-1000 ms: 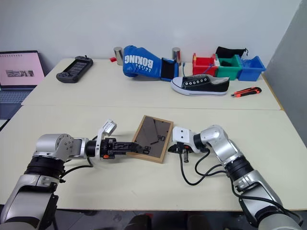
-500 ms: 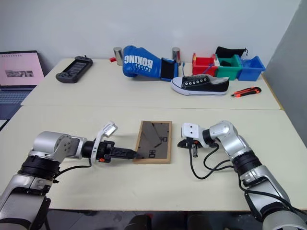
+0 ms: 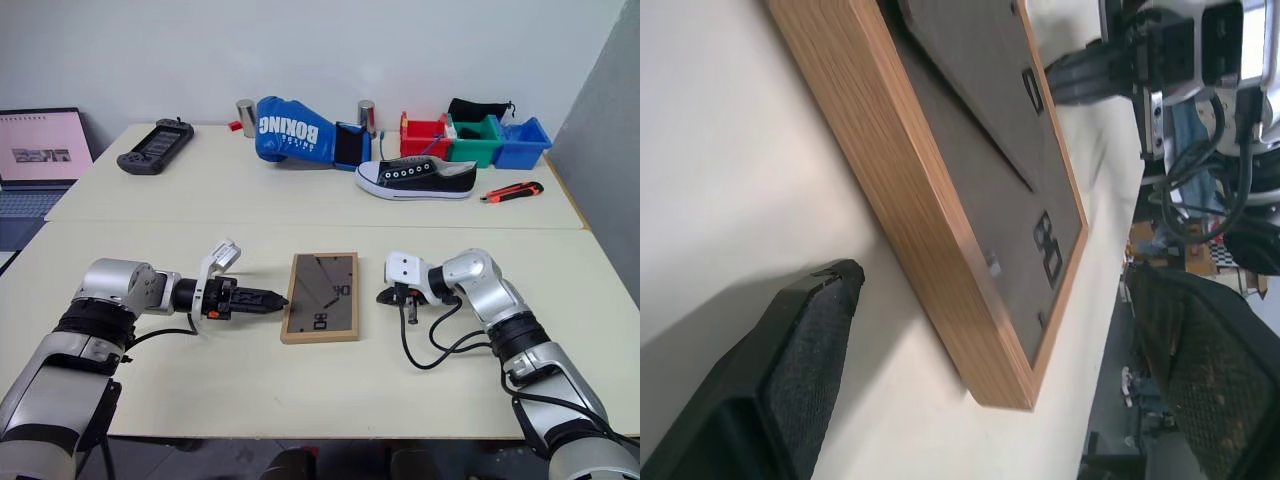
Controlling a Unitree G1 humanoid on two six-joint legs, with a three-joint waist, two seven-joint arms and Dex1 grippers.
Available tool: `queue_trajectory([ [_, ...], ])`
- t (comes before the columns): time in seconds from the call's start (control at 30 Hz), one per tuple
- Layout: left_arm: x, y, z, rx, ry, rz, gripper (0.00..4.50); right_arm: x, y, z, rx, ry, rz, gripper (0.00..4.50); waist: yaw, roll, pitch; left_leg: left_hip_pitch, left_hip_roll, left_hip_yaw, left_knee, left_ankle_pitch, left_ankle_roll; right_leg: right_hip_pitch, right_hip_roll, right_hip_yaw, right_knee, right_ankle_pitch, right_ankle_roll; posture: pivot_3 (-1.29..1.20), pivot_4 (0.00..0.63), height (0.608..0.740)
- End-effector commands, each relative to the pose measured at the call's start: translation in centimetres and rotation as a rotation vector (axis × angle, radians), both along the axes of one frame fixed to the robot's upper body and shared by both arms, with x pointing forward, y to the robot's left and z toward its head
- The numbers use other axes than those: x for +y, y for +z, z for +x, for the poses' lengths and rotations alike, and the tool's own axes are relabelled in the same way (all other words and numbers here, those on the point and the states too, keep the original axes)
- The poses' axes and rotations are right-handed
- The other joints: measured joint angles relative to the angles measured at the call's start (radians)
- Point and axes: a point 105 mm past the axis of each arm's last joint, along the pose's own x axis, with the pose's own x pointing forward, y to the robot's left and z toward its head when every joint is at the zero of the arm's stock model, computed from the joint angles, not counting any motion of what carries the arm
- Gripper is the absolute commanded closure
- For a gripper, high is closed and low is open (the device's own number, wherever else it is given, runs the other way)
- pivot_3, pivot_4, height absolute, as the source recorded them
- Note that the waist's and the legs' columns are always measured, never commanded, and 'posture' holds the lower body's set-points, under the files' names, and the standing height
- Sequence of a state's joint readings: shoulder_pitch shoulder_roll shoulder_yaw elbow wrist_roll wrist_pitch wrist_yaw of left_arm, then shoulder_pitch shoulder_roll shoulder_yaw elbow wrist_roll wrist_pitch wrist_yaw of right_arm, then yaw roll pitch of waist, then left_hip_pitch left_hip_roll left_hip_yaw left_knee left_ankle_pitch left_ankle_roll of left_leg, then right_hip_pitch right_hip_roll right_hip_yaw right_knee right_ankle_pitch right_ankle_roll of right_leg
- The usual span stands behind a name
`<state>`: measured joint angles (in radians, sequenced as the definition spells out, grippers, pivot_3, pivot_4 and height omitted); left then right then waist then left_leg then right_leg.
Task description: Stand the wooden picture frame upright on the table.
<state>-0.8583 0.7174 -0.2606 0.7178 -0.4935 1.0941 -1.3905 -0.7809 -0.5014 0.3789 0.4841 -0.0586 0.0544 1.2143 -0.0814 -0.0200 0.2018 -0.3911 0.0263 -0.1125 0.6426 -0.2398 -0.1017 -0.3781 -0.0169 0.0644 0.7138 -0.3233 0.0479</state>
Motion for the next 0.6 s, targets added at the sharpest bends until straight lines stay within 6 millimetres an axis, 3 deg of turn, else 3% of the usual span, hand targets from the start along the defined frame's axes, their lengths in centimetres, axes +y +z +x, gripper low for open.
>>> queue_trajectory([
  [0.03,-1.0,-2.6,-0.2,0.035,-0.042,0.089,0.01,1.2,0.2,0.5,-0.042,0.006,0.001,4.5,0.002,0.002,-0.002,0.001,0.0,0.0,0.0,0.0,0.0,0.002,0.0,0.0,0.0,0.0,0.0,0.0,0.15,0.74],
  [0.37,-2.3,-3.0,0.1,0.034,-0.084,0.075,0.01,5.7,0.3,0.7,-0.085,0.055,0.044,4.5,0.003,0.006,-0.007,0.008,-0.001,0.0,-0.001,0.0,0.0,0.008,-0.001,0.001,-0.001,-0.001,0.002,0.0,0.15,0.74],
  [0.6,-2.5,-3.2,-0.2,0.045,-0.099,0.063,0.01,6.9,0.3,0.7,-0.089,0.07,0.059,4.5,0.003,0.006,-0.007,0.008,-0.001,0.0,-0.001,0.0,0.0,0.008,-0.001,0.0,-0.001,-0.001,0.002,0.0,0.15,0.74],
])
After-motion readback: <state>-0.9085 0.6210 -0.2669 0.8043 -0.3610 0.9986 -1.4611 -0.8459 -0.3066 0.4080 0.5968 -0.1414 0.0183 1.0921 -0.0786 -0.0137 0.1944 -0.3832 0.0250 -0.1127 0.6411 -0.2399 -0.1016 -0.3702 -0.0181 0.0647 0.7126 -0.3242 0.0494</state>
